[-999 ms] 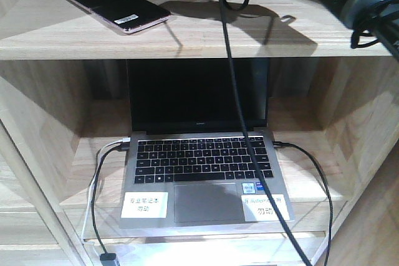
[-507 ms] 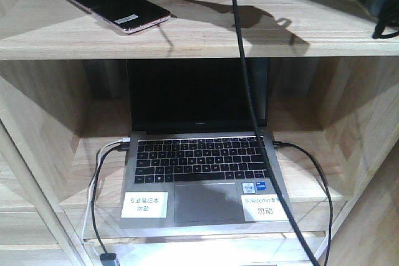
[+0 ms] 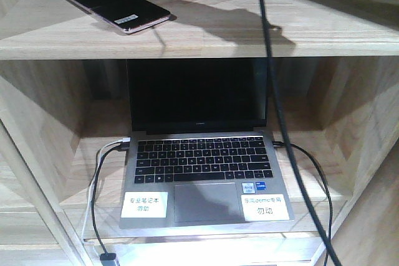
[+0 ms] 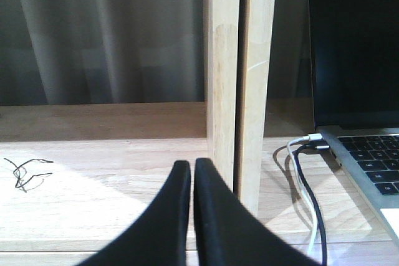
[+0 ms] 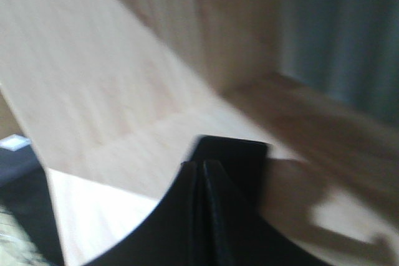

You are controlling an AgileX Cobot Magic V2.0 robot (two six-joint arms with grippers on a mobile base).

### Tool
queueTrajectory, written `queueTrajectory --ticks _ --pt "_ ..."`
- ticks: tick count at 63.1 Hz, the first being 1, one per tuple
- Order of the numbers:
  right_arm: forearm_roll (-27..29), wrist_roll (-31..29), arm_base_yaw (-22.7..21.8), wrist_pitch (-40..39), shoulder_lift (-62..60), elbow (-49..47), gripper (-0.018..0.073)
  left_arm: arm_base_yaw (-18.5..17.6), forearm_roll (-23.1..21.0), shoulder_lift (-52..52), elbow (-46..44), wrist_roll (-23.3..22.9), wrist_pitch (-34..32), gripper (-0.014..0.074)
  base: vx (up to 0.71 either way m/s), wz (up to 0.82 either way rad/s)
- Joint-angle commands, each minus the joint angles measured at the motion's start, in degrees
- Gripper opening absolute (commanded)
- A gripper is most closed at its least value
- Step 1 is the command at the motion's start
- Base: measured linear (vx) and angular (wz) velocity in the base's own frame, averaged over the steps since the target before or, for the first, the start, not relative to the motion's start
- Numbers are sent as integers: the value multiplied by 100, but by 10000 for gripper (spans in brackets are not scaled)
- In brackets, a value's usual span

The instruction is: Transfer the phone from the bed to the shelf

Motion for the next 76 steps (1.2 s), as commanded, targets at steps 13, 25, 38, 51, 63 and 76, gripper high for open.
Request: queueTrajectory --ticks 13,25,38,51,63,76 --pt "-605 275 0 -860 -691 -152 -5 4 -54 -41 37 0 -426 1 0 0" --pt "-773 310 8 -1184 -765 -152 -5 4 -54 -41 37 0 -426 1 0 0" --pt "-795 267 8 -2258 -1078 899 -5 4 -54 -41 37 0 -426 1 0 0" --pt "-215 -984 346 -3839 -2123 3137 -5 4 -54 -41 37 0 -426 1 0 0" --pt "326 -1735 729 -4329 -3060 4476 -5 4 -54 -41 37 0 -426 1 0 0" --pt "538 -1735 829 -4651 -4057 5704 -5 4 -54 -41 37 0 -426 1 0 0"
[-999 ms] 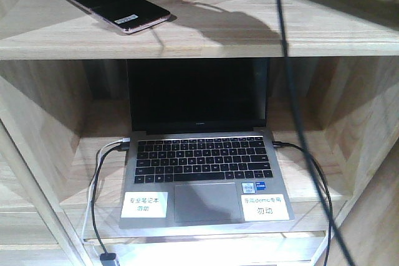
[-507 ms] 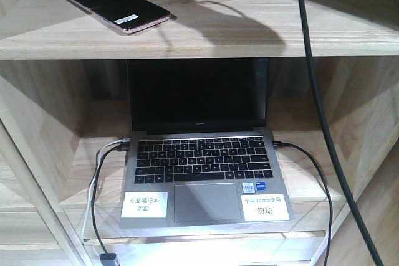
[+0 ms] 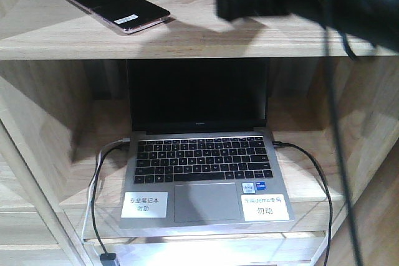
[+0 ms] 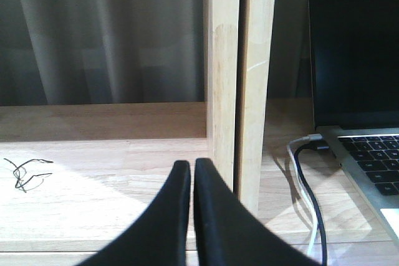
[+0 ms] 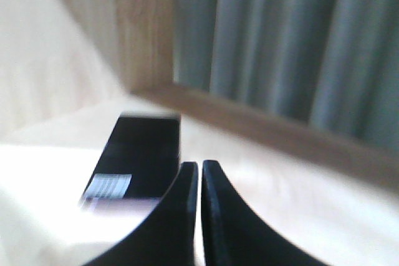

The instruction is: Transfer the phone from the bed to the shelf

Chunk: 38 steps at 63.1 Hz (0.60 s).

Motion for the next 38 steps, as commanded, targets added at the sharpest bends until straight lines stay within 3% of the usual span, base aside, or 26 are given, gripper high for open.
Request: queueTrajectory --ticks 1,38 --pt "169 -64 8 -509 -635 341 -5 4 -54 -41 37 0 -426 1 0 0" --pt "169 -25 8 -758 -4274 3718 -5 4 -54 -41 37 0 -426 1 0 0"
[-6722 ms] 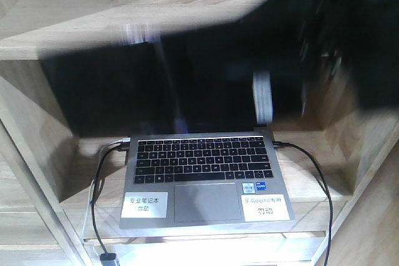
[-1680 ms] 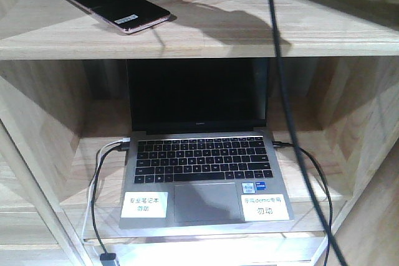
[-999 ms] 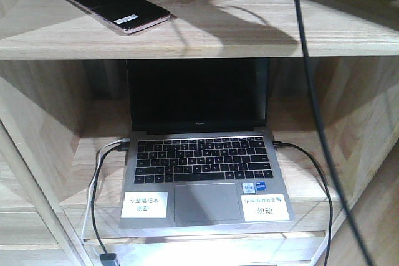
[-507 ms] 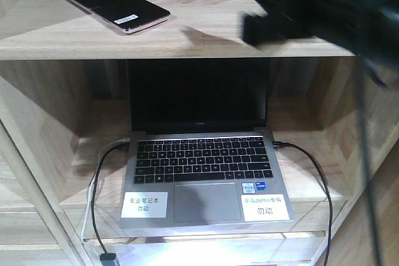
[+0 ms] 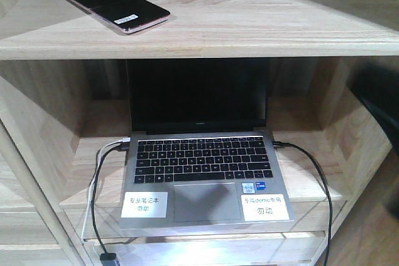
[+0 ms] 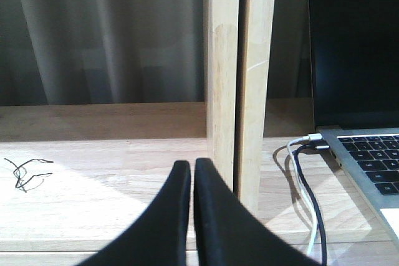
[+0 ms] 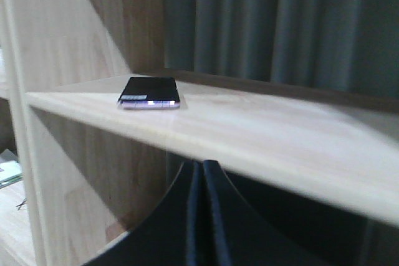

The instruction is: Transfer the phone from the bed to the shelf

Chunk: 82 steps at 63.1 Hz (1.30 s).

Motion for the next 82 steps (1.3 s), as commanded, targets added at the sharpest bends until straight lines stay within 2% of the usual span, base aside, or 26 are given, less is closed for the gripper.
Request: queueTrajectory --ticks 1,14,27,82 --pt "30 -16 -9 -297 -500 334 -5 4 -54 -41 37 0 -426 1 0 0" --pt "30 -11 -9 -310 -1305 1258 -5 4 -54 -41 37 0 -426 1 0 0" --pt "30 -11 -9 -301 -1519 1786 -5 4 -54 -41 37 0 -426 1 0 0" --pt "52 67 -9 -290 -1519 1828 -5 4 -54 -41 37 0 -426 1 0 0"
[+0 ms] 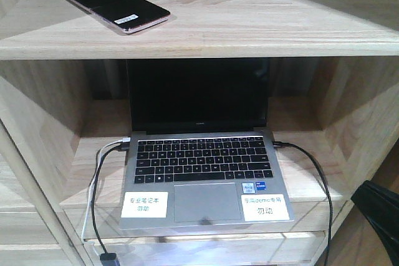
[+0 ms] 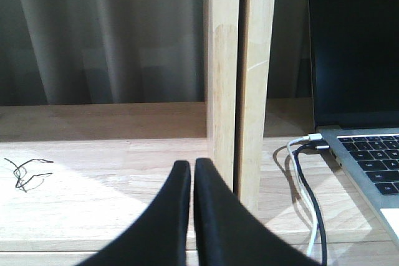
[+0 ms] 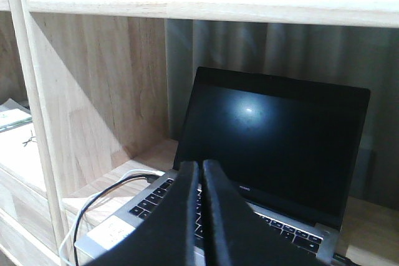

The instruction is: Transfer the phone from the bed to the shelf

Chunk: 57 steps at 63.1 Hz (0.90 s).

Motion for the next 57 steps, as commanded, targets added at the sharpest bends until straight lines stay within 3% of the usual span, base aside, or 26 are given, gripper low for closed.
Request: queueTrajectory --ticks 1,9,23,31,35,42,57 --pt "-88 91 -9 -277 55 -162 -5 4 -54 -41 37 0 -426 1 0 0" --pt "-980 1034 -9 -282 55 -162 -5 4 -54 -41 37 0 -426 1 0 0" --pt "-3926 4155 -9 -295 55 -162 -5 4 -54 -41 37 0 -426 1 0 0" --pt "-5093 5430 -48 -299 55 -162 -5 4 -54 -41 37 0 -426 1 0 0" --pt "-5333 5703 -144 -299 55 -162 -5 4 -54 -41 37 0 -426 1 0 0" --pt "-5340 5621 -464 -294 55 -162 -5 4 -54 -41 37 0 -426 1 0 0" --pt "-5340 5554 -1590 -135 55 -118 -5 4 -54 -41 37 0 -426 1 0 0"
